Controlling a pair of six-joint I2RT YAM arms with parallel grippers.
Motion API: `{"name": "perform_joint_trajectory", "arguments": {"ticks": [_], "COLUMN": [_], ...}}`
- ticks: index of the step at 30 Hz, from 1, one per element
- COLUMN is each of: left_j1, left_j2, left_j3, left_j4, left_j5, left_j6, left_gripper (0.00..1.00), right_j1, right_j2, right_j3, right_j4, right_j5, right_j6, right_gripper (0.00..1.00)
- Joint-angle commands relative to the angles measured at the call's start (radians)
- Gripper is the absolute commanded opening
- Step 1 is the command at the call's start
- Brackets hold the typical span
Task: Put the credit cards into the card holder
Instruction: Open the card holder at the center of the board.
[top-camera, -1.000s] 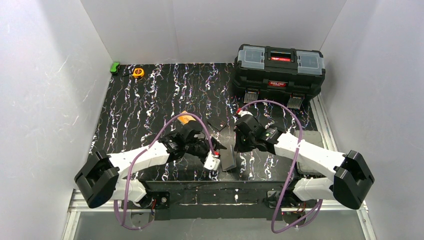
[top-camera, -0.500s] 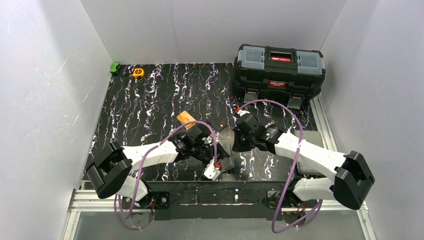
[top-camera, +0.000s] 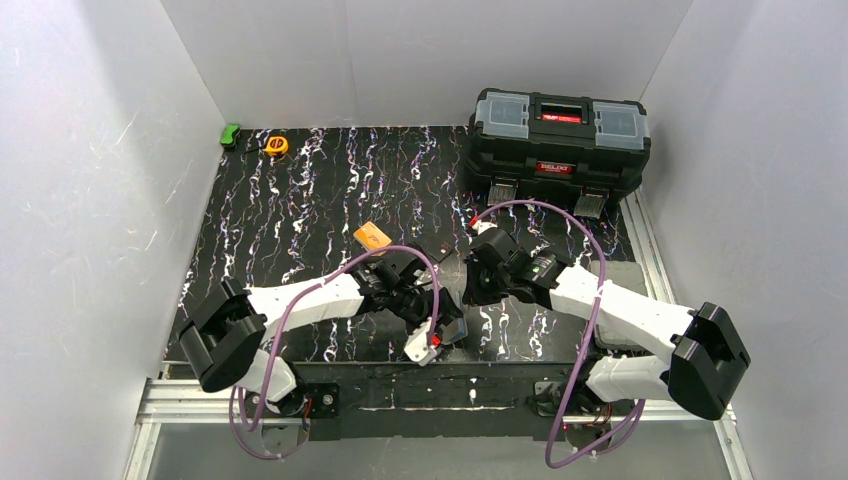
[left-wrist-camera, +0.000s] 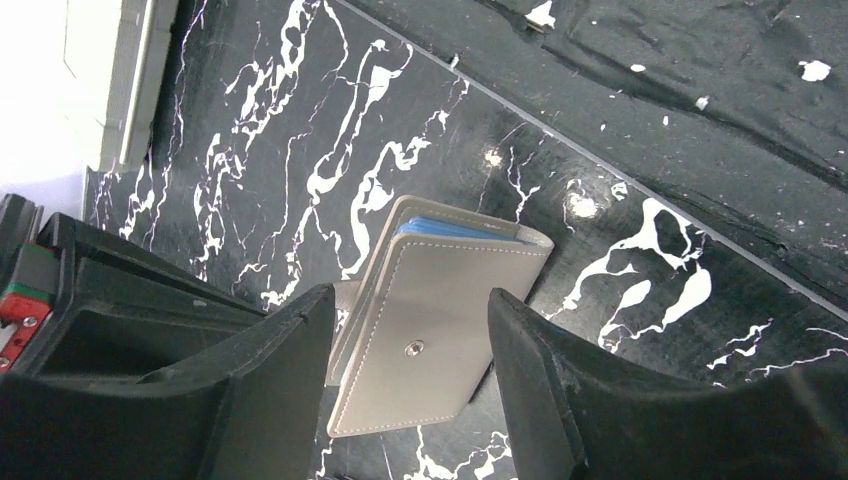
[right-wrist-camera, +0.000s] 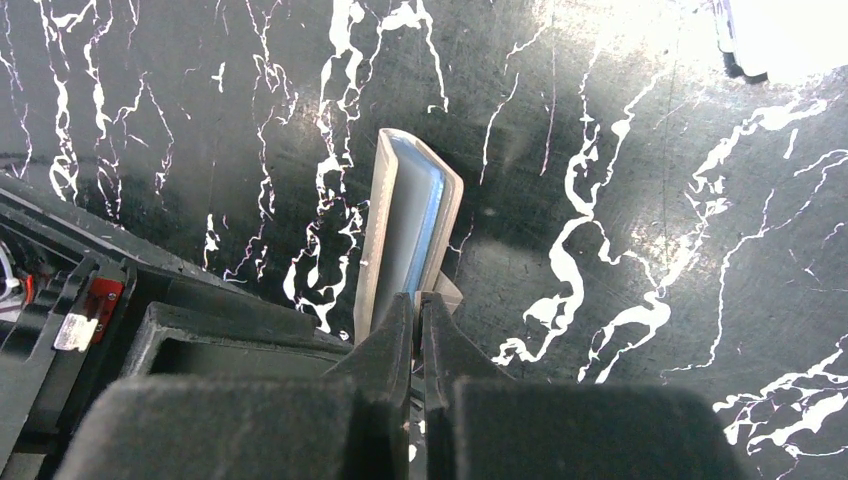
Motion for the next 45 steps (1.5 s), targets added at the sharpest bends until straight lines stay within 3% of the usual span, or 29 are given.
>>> {"name": "perform_joint_trajectory", "arguments": {"ticks": [1,13,20,31,45], "left_j1": [-0.010,-0.014,-0.012,0.003,0.008], "left_j2": [-0.013,0.037,-0.017,-0.098,-0.029], "left_j3": [0.012,0.054,0.069,-0.003,0.030], "left_j4": [-0.056,-0.180,-0.253,-0.207,-0.242], "left_j5": [0.013,-0.069,-0.168,-0.268,-0.377], "left_j6": [0.071,0.128,0.057,-0.065,-0.235], "left_gripper": [0.56,0.51,0.34,0.29,0.29], "right_j1": [0.011,0.019,0.020,0.020,0.020], "right_j2": [-0.019,-0.017,-0.006,-0.002,0.058], "right_j3": [0.048,0.060,0.044,0.003,-0.101], "right_j4": [0.035,0.041,0.034,0.038,0.071], "right_j5": [-0.014,-0.021,0.006,0.021,0.045], "right_j6": [-0.010,-0.012,-0.026,-0.034,-0.031], "right_gripper": [0.01,0.01,0.01,0.01,0.01]}}
